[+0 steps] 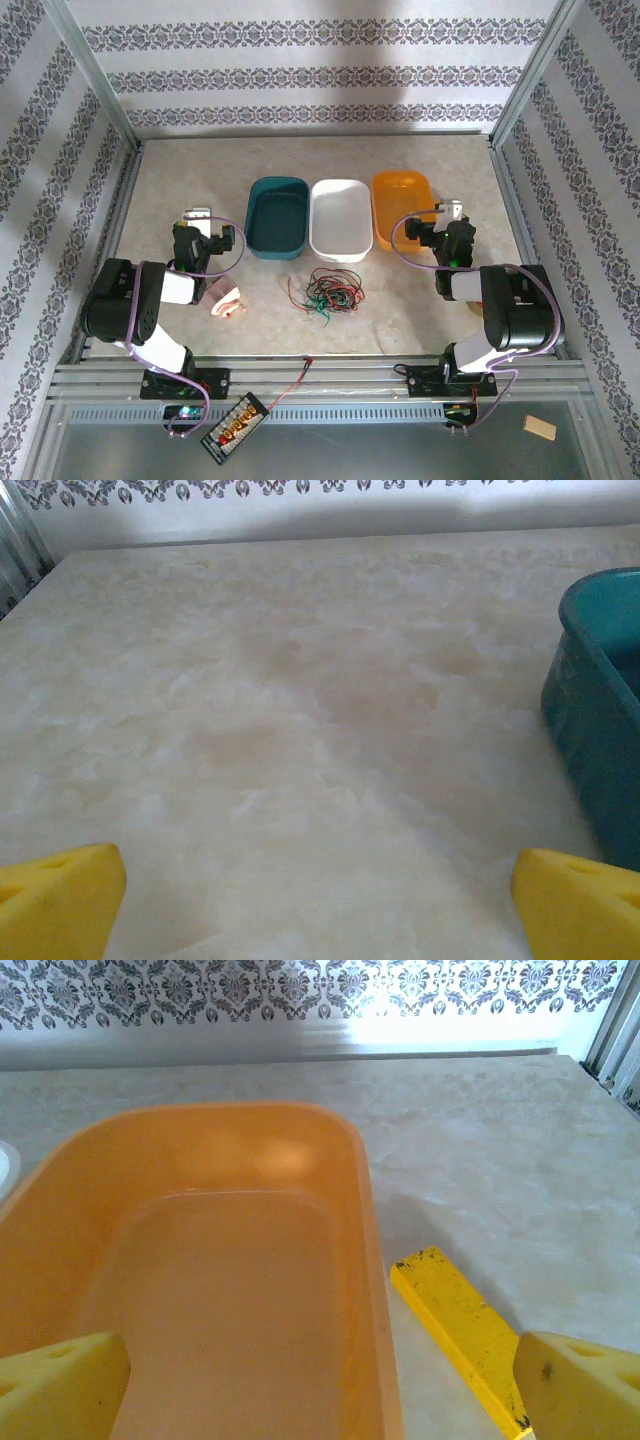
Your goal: Untangle the cables
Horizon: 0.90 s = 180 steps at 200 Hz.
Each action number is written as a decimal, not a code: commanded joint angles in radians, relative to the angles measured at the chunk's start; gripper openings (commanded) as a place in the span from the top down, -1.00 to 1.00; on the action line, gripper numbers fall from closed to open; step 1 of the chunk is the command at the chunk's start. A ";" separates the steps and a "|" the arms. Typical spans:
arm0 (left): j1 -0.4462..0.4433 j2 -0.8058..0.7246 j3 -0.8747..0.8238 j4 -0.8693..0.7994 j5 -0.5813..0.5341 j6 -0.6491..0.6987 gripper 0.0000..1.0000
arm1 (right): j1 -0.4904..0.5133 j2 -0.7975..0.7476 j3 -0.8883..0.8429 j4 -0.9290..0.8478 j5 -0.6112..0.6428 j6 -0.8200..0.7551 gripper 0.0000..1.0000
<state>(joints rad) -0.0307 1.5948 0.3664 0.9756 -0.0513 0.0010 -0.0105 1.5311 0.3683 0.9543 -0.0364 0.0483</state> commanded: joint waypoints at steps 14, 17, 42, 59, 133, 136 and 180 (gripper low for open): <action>0.008 -0.001 0.014 -0.009 0.021 0.015 -0.98 | 0.001 0.008 0.001 0.021 -0.023 0.001 -0.96; 0.008 -0.001 0.014 -0.009 0.021 0.015 -0.98 | 0.001 0.008 0.001 0.021 -0.023 0.001 -0.96; 0.008 -0.001 0.014 -0.010 0.021 0.016 -0.98 | 0.001 0.008 0.001 0.022 -0.023 0.001 -0.96; 0.008 -0.001 0.014 -0.010 0.021 0.016 -0.98 | 0.000 0.008 0.001 0.023 -0.023 0.001 -0.96; 0.011 -0.001 0.017 -0.016 0.016 0.008 -0.98 | -0.003 0.009 0.003 0.021 -0.023 0.004 -0.96; 0.011 -0.001 0.017 -0.017 0.015 0.007 -0.98 | -0.003 0.010 0.003 0.021 -0.023 0.004 -0.96; 0.011 -0.001 0.017 -0.016 0.014 0.008 -0.98 | -0.029 0.009 -0.005 0.037 -0.068 0.022 -0.96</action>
<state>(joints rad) -0.0307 1.5948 0.3668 0.9752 -0.0517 0.0010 -0.0158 1.5311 0.3683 0.9543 -0.0521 0.0498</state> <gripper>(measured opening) 0.991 0.983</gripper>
